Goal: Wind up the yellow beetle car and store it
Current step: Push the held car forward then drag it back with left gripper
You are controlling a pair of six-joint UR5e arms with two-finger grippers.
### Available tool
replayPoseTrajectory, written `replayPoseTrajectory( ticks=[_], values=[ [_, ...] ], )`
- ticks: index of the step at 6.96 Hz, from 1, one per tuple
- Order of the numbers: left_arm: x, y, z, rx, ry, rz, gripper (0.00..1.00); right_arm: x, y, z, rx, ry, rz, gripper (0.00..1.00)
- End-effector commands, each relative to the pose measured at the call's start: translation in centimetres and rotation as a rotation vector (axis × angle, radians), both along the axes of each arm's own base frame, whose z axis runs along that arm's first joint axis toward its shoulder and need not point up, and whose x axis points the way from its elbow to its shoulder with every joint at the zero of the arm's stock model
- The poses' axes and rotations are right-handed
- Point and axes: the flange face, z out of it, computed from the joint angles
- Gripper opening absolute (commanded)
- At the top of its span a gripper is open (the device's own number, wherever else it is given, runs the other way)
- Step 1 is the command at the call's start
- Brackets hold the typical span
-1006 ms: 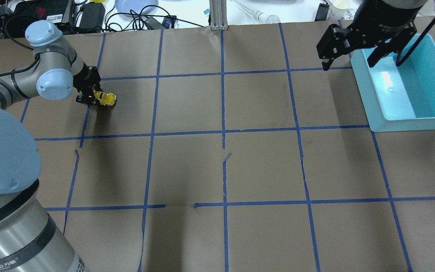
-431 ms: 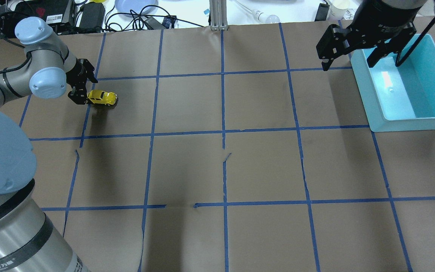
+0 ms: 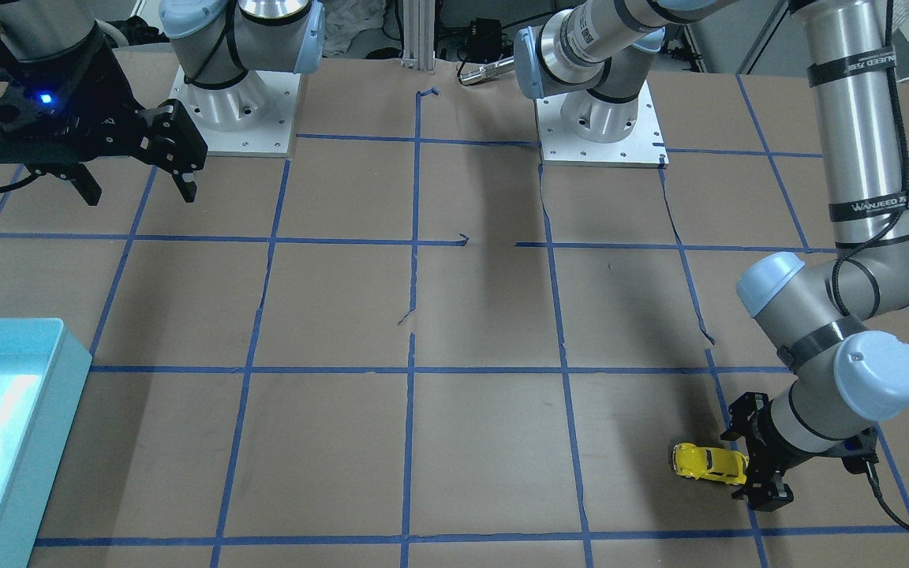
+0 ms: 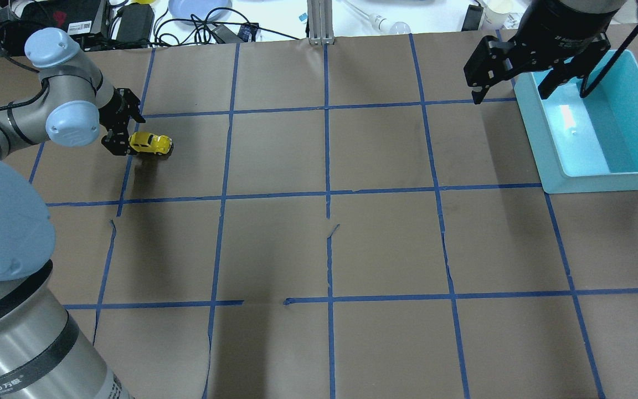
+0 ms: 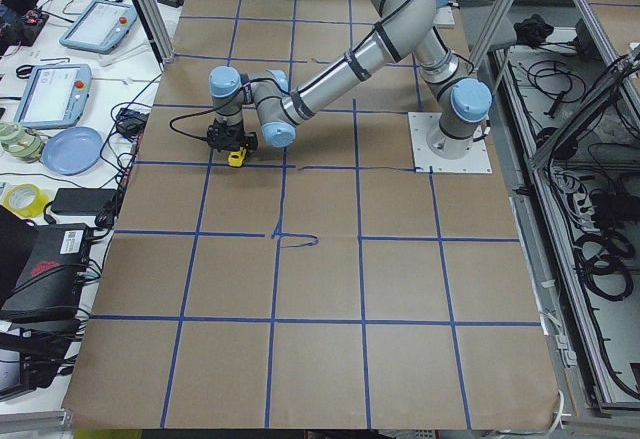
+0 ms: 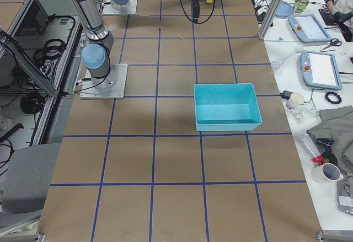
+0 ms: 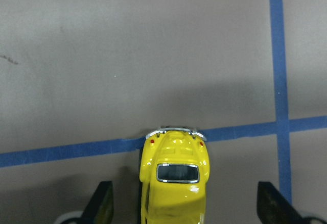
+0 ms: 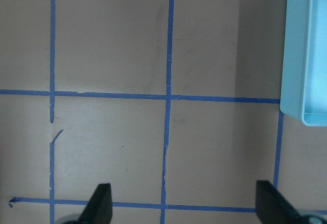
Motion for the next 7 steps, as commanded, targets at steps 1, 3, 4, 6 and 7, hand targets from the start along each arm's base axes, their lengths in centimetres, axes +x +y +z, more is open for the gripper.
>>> replayPoseTrajectory(
  ticks=[1,3,4,6,7],
  values=[
    [-0.5,0.0,-0.5,0.005,0.014,0.005,0.0,0.0,0.0,0.0,0.0,0.001,0.0,1.0],
    [-1.5,-0.3,0.7,-0.026,0.089,0.015,0.0,0.0,0.0,0.0,0.0,0.002,0.0,1.0],
    [-3.1,-0.4,1.4,-0.035,0.095,0.014,0.0,0.0,0.0,0.0,0.0,0.002,0.0,1.0],
    [-13.7,-0.2,2.9,-0.041,0.173,0.1,0.0,0.0,0.0,0.0,0.0,0.002,0.0,1.0],
    [-17.2,0.3,2.6,-0.028,0.208,0.097,0.0,0.0,0.0,0.1,-0.001,0.002,0.0,1.0]
  ],
)
